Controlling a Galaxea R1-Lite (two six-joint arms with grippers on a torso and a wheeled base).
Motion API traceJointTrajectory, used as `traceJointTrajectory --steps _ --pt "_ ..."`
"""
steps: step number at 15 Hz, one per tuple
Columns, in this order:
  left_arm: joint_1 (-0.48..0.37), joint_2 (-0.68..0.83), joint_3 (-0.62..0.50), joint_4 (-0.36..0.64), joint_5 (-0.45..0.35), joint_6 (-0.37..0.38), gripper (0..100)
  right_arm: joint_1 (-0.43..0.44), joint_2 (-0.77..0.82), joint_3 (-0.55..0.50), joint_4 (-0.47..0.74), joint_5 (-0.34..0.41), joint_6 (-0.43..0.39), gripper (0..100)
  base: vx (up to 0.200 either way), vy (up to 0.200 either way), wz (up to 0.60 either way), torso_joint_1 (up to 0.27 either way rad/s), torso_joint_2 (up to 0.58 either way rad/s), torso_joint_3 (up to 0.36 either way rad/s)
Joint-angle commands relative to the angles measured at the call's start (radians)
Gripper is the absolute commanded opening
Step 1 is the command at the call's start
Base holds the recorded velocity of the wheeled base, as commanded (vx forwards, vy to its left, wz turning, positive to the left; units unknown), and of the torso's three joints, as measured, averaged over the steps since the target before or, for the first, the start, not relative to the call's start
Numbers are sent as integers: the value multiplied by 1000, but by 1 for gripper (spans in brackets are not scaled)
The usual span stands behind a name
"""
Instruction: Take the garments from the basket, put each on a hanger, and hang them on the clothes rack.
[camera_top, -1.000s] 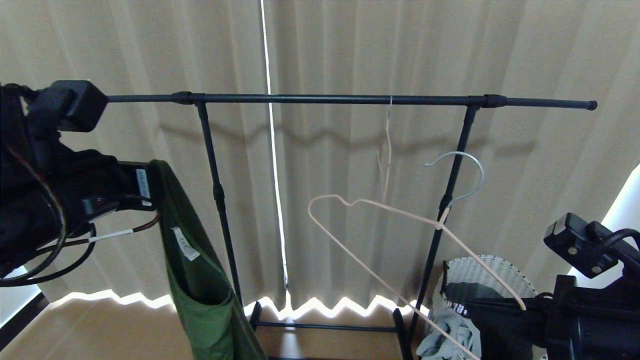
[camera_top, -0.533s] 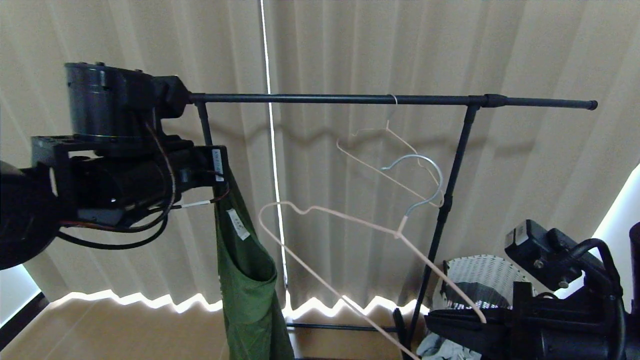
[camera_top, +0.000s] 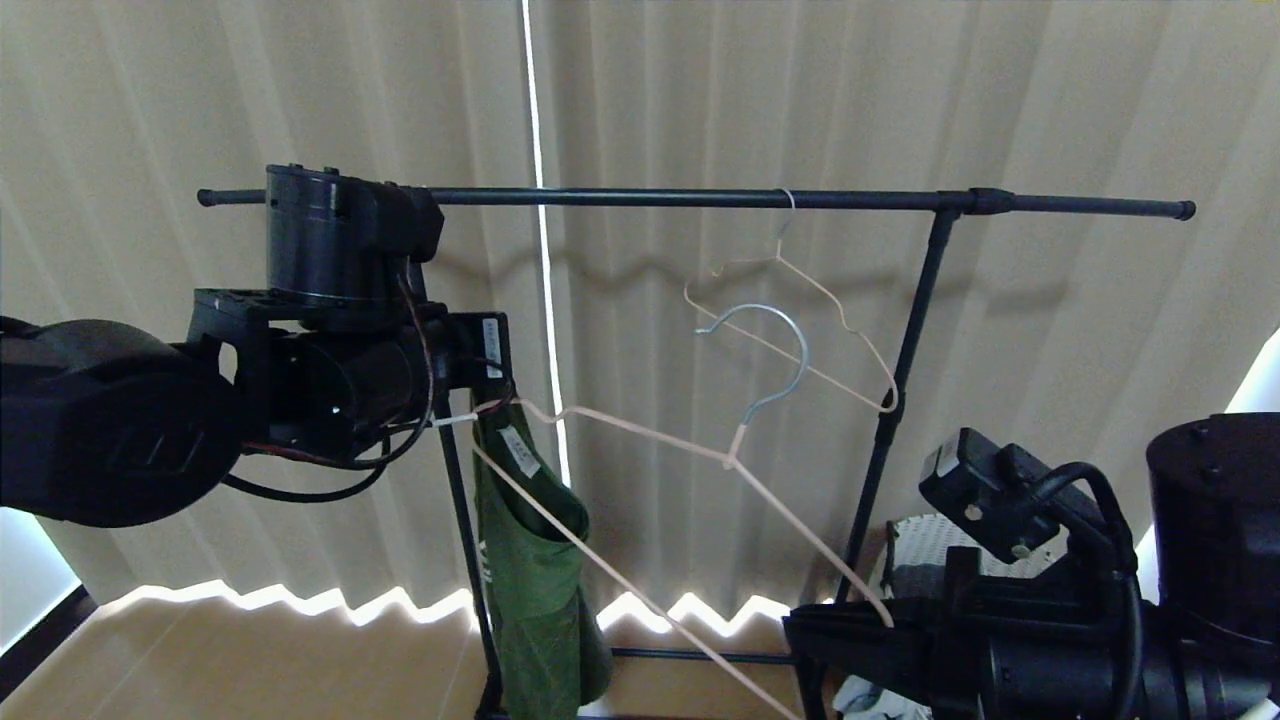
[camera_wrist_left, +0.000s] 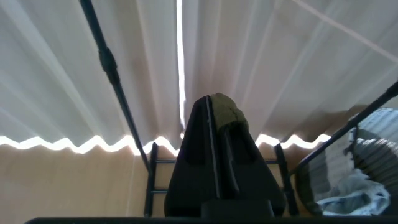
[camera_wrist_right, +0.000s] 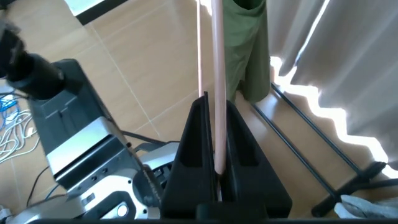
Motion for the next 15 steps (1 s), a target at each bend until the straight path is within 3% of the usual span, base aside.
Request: traceJointTrajectory --steps 1,6,15 --pt "-2 -11 5 1 3 13 0 -18 35 -23 -1 -1 0 0 0 0 0 0 0 0" --pt "8 -49 19 14 8 77 0 -66 47 -46 1 -3 0 0 0 0 0 0 0 0" --pt "-8 -54 13 27 34 77 0 -61 113 -78 -77 -1 2 0 0 0 0 0 0 0"
